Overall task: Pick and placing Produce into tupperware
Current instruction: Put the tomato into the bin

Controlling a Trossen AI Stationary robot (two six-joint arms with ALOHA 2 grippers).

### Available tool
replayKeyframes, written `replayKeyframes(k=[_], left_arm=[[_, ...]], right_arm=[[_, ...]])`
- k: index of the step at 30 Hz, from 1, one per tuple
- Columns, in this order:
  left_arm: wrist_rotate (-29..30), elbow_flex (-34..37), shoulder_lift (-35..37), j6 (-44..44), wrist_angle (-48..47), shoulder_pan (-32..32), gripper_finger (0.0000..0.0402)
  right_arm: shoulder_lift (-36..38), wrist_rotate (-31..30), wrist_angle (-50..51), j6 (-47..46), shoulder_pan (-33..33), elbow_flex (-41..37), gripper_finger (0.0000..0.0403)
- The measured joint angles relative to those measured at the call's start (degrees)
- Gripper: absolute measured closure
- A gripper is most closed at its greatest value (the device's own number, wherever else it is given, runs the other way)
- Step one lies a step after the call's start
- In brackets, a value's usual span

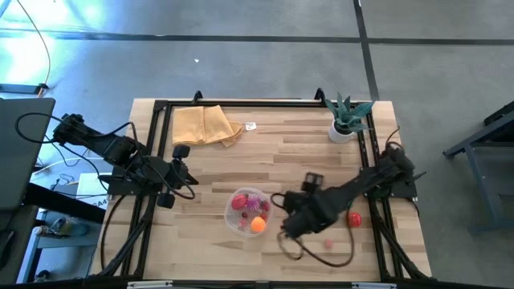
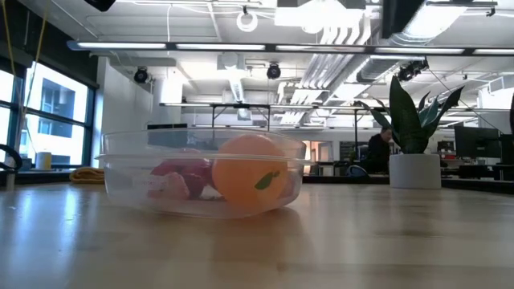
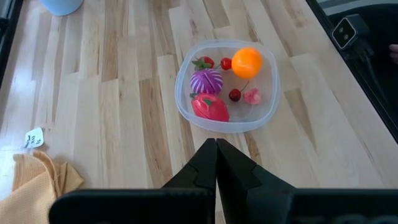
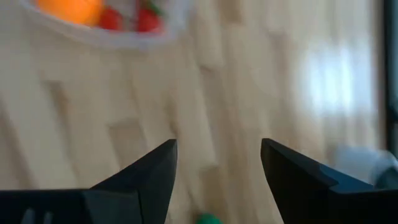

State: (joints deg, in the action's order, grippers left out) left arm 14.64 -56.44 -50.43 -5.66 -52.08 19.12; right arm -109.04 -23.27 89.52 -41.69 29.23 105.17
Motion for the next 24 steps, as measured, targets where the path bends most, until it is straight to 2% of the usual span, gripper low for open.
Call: replayKeyframes(k=[5,10,17,21,24], left_arm=[[0.0,0.0,0.0,0.0,0.0,0.0,0.0401],[0.0,0.0,-0.1,0.0,0.0,0.0,0.0401],[0.0,0.0,-0.1,0.0,0.0,0.0,0.0401],[0.0,0.0,-0.1,0.0,0.0,0.0,0.0401],[0.0,0.0,-0.1,0.0,0.0,0.0,0.0401]], right_arm=[[10.5,-3.2,-1.0,-11.4,3.9,-10.7,0.0179],[23.0,-1.4,-0.9,-28.5,9.6,-24.3,0.0179],[37.6,8.2,-9.5,-52.7,17.0,-41.4,0.0179],[41.7,14.0,-14.6,-69.3,19.3,-48.5,0.0179],[43.1,19.9,-17.4,-75.8,20.6,-52.0,0.0179]])
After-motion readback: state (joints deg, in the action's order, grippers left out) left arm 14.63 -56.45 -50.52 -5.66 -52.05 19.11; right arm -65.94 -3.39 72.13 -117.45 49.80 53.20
